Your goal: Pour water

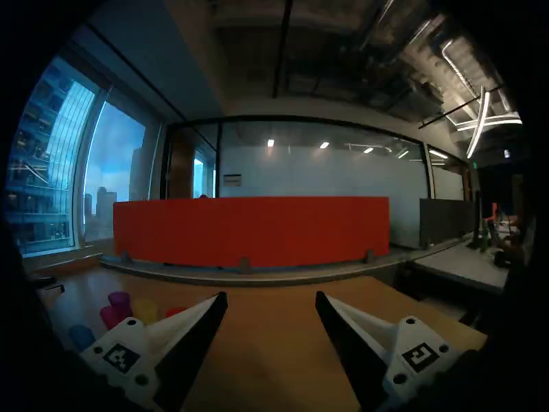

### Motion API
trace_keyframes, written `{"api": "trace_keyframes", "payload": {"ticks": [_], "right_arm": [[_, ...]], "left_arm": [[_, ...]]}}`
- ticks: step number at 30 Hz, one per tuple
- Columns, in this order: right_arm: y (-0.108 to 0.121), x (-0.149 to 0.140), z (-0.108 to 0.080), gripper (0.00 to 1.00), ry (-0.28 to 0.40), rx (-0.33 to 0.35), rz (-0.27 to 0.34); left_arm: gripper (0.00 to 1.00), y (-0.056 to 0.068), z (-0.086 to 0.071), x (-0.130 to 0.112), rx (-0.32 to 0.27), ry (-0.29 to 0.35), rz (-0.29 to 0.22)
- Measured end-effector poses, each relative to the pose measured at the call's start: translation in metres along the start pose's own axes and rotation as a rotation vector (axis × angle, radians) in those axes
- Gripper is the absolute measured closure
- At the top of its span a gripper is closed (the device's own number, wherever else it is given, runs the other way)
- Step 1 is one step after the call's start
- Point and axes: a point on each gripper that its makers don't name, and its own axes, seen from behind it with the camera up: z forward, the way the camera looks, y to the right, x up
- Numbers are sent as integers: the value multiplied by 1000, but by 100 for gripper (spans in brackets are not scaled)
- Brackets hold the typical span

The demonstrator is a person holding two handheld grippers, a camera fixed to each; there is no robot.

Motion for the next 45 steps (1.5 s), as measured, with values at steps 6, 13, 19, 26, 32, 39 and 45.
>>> {"api": "trace_keyframes", "payload": {"ticks": [6,13,19,26,32,39,45], "right_arm": [[-1,-1,-1,0,-2,2,2],[-2,-1,-2,0,-1,7,-1],[-1,-1,-3,0,-1,7,0],[1,0,-4,0,2,5,0],[2,1,-3,0,9,12,-2],[0,-2,2,0,23,24,-28],[-5,-6,9,0,38,43,-60]], "left_arm": [[9,0,0,0,2,0,0],[9,-1,0,0,3,0,0],[9,-1,0,0,3,0,0],[9,-1,0,-1,4,-2,1],[9,-1,0,-1,4,-3,1],[9,-1,1,-2,4,-3,1],[9,-1,0,-2,4,-3,2]]}}
